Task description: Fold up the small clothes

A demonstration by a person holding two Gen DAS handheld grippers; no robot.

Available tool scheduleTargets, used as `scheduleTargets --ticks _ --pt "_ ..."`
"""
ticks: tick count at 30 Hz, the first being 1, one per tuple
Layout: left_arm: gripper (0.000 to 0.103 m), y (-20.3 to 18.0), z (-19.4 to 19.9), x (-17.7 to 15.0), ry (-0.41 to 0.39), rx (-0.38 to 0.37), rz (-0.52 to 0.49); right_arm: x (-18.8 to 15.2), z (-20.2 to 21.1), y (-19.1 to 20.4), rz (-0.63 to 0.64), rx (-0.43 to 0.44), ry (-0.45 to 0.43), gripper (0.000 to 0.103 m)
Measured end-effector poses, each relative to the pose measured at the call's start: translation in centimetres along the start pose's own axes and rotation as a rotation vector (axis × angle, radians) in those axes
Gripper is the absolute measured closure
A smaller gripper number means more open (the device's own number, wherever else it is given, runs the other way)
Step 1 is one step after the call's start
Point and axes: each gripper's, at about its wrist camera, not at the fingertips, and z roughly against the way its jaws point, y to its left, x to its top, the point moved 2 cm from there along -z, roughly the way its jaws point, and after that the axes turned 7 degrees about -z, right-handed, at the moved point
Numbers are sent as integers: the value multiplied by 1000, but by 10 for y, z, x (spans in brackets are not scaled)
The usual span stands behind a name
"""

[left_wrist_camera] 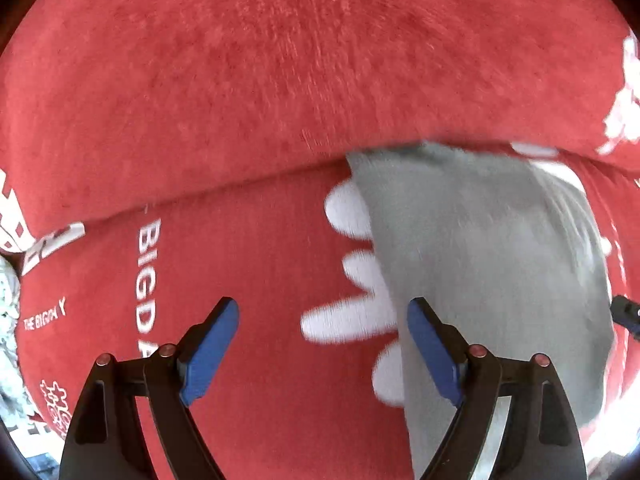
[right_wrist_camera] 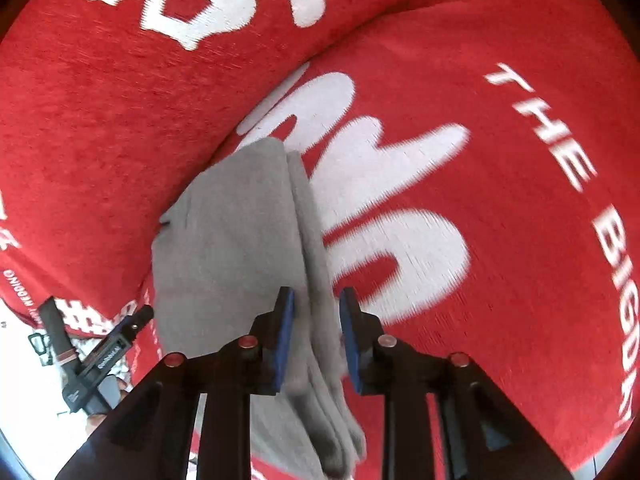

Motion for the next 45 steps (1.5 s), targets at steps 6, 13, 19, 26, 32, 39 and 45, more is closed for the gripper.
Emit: scheduleTargets --ticks 6,13,19,26,32,39,45 --pt "16 -36 9 -36 39 -108 -29 -51 3 12 159 -35 85 50" --pt "8 -44 -2 -73 13 -106 -6 -73 -17 -25 73 -108 71 97" --pt "7 -45 -6 -94 33 -92 -60 -80 -12 -34 57 -134 23 88" --pt "7 -39 0 -123 60 -103 -64 -96 10 -12 73 -212 -53 86" --pt "7 -33 -4 -132 73 -120 -37 -111 17 17 196 -197 -102 86" --pt "7 -34 5 -143 81 -118 -34 -105 -6 -19 79 -235 -54 99" --pt "7 -28 7 -146 78 -114 -28 -119 25 -33 17 -228 -80 91"
